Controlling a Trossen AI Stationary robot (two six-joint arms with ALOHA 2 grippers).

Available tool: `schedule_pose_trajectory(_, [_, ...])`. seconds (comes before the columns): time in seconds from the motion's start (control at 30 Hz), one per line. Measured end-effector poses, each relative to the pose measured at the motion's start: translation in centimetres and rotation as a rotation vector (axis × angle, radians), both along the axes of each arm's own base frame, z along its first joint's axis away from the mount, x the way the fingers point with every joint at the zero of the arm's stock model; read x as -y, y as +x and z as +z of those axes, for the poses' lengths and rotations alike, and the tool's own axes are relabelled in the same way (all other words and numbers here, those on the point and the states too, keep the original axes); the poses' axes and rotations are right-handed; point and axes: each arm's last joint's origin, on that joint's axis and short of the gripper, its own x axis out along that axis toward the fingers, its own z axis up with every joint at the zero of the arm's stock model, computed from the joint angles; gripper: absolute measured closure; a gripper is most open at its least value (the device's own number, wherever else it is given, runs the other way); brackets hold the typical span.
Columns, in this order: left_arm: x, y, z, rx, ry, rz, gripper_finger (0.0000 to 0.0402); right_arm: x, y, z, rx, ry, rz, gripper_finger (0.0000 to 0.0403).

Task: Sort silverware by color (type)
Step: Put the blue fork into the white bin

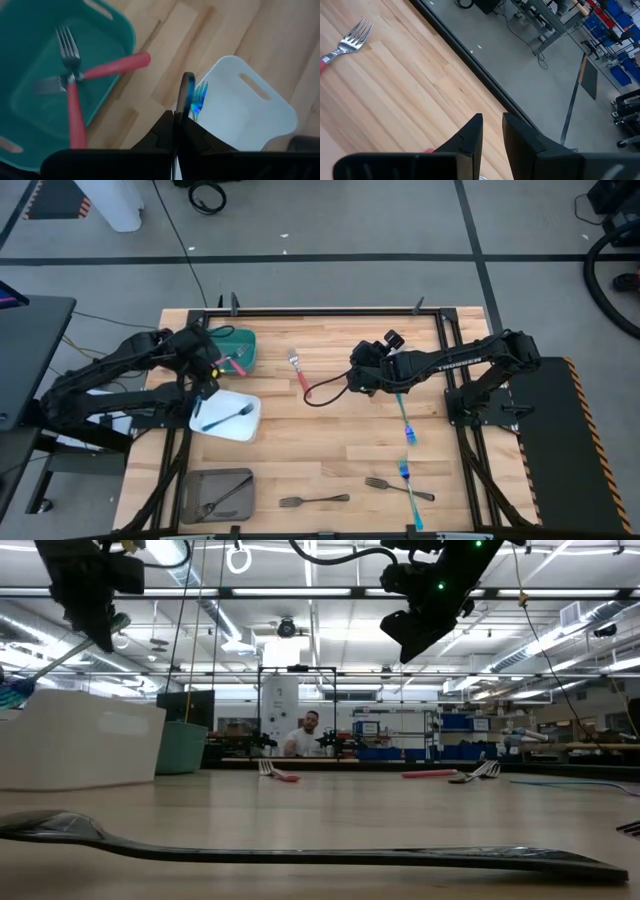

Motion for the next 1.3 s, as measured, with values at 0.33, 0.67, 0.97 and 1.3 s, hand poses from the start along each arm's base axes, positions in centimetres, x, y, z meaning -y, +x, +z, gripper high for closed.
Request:
schedule_pose_trajectory(0.33, [0.1,-0.2,3.2,0.098,0.064,-0.024,0.0388,0.0,0.0,0.0,-0.001,-0.001,0.003,0.032])
schedule_pose_trajectory(0.67, [-0.5,1.4,0.5,0.048,0.006,-0.074,0.0388,0.0,0.0,0.0,-0.003,-0.002,0.004,0.0319])
schedule_pose_trajectory(0.97, [-0.8,2.8,-0.3,-0.024,-0.039,-0.102,0.0388,0.0,0.0,0.0,-0.004,-0.001,0.004,0.0319])
schedule_pose_trajectory(1.3, [0.7,5.2,-1.6,-0.125,-0.07,-0.24,0.0388,0.0,0.0,-0.1,-0.015,0.022,0.015,0.0319])
